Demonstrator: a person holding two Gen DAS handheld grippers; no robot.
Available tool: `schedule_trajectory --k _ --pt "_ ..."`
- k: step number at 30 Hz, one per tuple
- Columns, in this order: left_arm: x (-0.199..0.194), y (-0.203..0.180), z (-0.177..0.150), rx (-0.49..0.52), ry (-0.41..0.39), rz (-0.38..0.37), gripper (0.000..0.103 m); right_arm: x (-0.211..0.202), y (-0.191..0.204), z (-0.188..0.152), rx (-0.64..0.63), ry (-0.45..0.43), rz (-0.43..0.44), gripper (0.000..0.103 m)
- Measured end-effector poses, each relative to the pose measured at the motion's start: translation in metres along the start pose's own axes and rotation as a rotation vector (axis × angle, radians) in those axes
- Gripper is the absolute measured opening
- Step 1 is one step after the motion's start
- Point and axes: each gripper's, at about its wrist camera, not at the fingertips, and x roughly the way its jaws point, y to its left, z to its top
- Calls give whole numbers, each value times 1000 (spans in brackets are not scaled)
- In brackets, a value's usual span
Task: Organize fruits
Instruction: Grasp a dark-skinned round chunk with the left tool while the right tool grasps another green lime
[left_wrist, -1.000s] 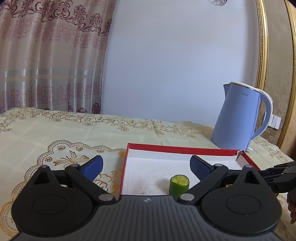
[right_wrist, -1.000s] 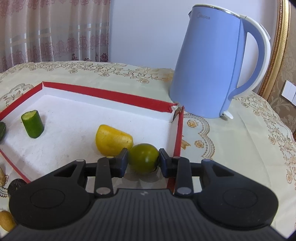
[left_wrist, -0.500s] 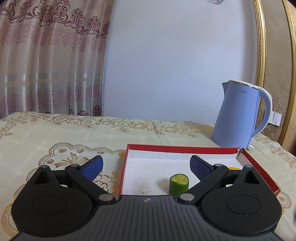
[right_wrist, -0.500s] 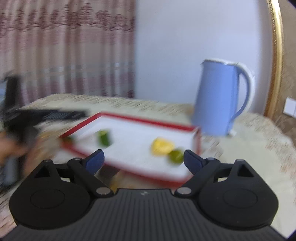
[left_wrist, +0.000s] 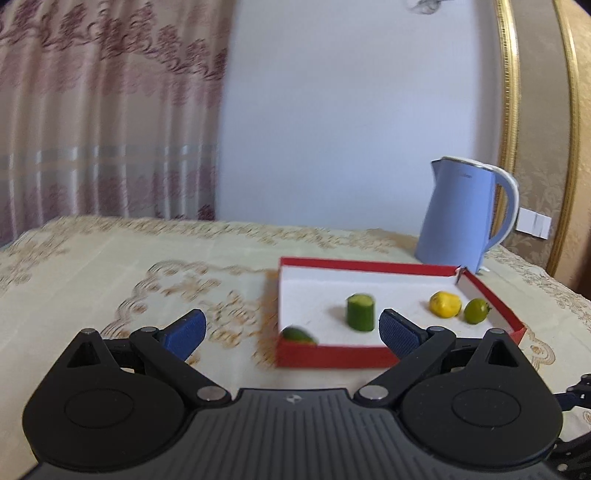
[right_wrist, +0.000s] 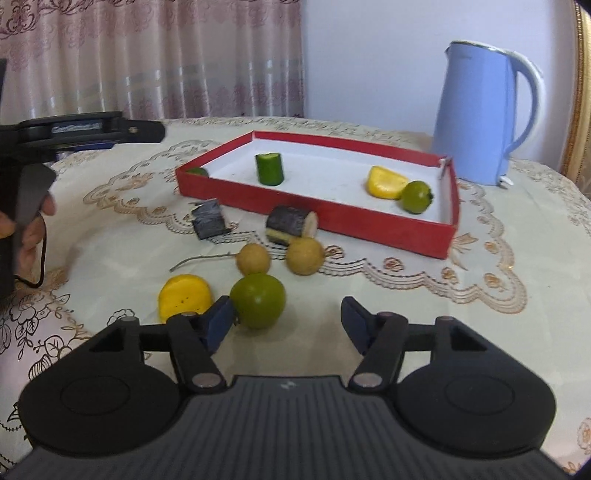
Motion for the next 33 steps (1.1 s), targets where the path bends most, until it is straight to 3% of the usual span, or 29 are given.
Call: schedule_trajectory --k 6,13,23,28,29,32,33 --pt "-5 -5 -8 28 48 -22 101 11 7 6 -10 0 18 60" --pt "3 -34 -20 126 103 -82 101 15 13 2 -55 9 27 36" --pt "21 -64 -31 200 161 -127 101 1 1 -7 -45 -27 -4 36" --pt "39 -69 -31 213 232 -131 99 0 -7 -12 -16 -33 7 36" --pt "43 -68 -31 209 243 -134 98 0 -8 -12 -13 -34 8 36" --pt "53 -65 -28 200 279 -153 80 0 -10 -11 2 -36 20 36" --pt "56 -64 -28 199 287 -154 65 0 -11 -11 6 -37 22 36"
